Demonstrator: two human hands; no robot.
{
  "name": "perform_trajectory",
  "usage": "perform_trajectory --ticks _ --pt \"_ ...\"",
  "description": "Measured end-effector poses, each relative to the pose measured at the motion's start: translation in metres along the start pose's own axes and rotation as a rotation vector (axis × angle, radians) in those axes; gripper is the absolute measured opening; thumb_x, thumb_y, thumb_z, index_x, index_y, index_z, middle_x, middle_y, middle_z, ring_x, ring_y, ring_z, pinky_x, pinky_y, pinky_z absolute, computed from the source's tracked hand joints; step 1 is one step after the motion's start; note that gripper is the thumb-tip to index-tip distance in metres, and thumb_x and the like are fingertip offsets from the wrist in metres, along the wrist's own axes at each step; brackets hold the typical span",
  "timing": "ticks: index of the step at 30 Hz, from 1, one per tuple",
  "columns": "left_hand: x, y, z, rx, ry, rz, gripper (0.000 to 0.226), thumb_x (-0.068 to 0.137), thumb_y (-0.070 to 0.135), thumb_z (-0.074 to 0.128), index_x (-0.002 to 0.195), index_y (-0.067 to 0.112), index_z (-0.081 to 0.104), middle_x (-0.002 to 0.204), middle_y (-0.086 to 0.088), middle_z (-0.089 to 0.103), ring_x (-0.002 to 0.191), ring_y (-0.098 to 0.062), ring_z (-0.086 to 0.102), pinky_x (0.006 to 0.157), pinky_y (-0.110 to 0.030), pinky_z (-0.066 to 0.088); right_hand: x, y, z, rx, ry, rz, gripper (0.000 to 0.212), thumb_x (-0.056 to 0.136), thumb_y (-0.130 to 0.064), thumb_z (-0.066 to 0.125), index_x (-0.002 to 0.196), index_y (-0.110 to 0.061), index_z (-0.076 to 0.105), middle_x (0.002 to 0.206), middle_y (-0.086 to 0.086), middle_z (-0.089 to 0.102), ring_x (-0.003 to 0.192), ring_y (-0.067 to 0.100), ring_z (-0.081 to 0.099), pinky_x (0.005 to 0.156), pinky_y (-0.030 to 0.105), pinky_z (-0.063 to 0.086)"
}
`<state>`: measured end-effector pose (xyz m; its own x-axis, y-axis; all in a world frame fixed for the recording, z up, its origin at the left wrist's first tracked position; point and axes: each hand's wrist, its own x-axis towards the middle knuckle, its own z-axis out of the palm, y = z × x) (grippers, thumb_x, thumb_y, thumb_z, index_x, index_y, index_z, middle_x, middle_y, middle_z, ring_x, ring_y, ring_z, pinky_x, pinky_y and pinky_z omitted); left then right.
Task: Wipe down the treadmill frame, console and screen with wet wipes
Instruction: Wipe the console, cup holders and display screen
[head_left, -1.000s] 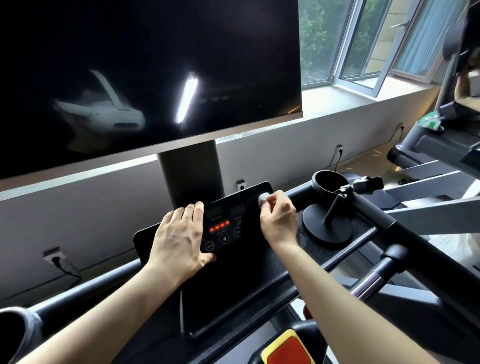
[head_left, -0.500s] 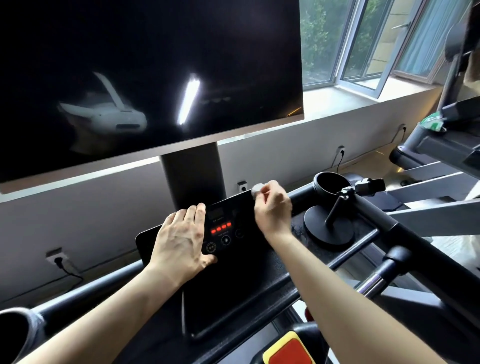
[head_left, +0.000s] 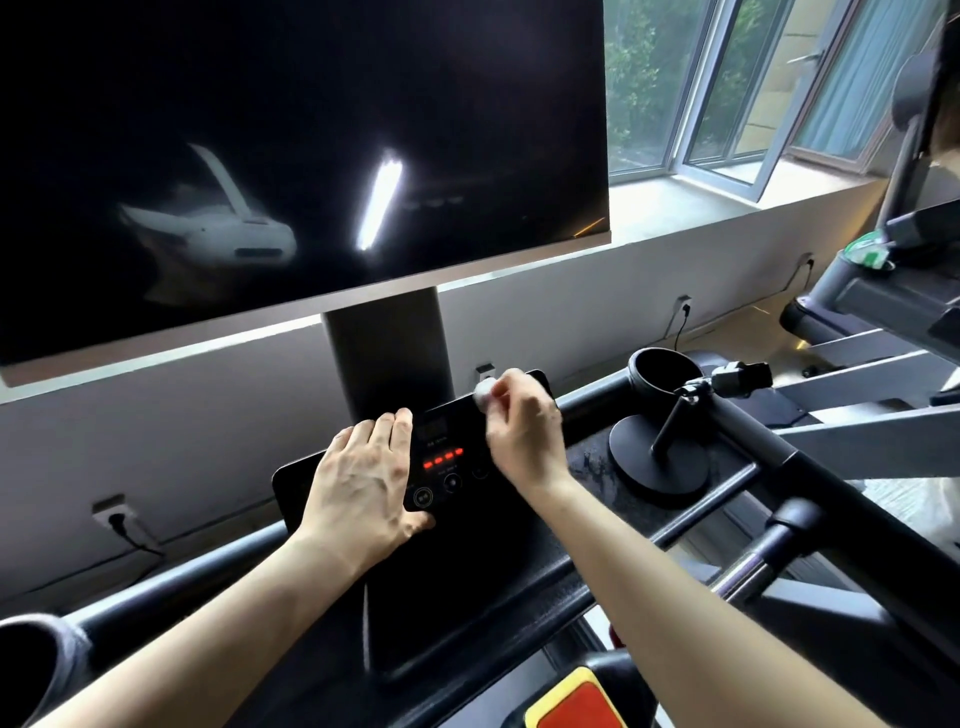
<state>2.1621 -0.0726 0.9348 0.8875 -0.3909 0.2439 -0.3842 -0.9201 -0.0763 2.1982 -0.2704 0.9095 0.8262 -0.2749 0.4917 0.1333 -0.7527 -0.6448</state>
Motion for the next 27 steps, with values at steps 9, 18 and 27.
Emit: perform_trajectory --ticks 9,18,27 --pt "0.000 -0.001 0.003 -0.003 0.007 -0.002 0.125 0.051 0.071 0.082 0.150 0.005 0.043 0.130 -0.002 0.059 0.117 -0.023 0.058 0.108 -0.037 0.045 0.026 0.058 -0.025 -0.085 0.045 0.314 0.011 0.100 -0.015 0.054 0.097 -0.006 0.059 0.101 0.018 0.069 0.100 0.039 0.063 0.079 0.040 0.043" --pt "0.000 -0.001 0.003 -0.012 -0.003 -0.010 0.125 0.054 0.072 0.081 0.152 0.007 0.040 0.133 -0.002 0.057 0.121 -0.022 0.056 0.110 -0.036 0.042 -0.045 0.016 -0.011 0.017 -0.173 -0.164 0.009 0.095 -0.015 0.062 0.092 -0.022 0.059 0.094 -0.008 0.064 0.086 0.015 0.063 0.077 0.027 0.047" --pt "0.000 0.000 0.001 -0.033 -0.014 0.003 0.124 0.062 0.074 0.076 0.157 0.010 0.029 0.140 0.002 0.050 0.129 -0.020 0.050 0.116 -0.034 0.034 -0.047 0.040 -0.019 -0.023 -0.016 0.118 0.008 0.094 -0.011 0.059 0.092 -0.019 0.059 0.094 -0.003 0.068 0.088 0.022 0.065 0.076 0.029 0.043"
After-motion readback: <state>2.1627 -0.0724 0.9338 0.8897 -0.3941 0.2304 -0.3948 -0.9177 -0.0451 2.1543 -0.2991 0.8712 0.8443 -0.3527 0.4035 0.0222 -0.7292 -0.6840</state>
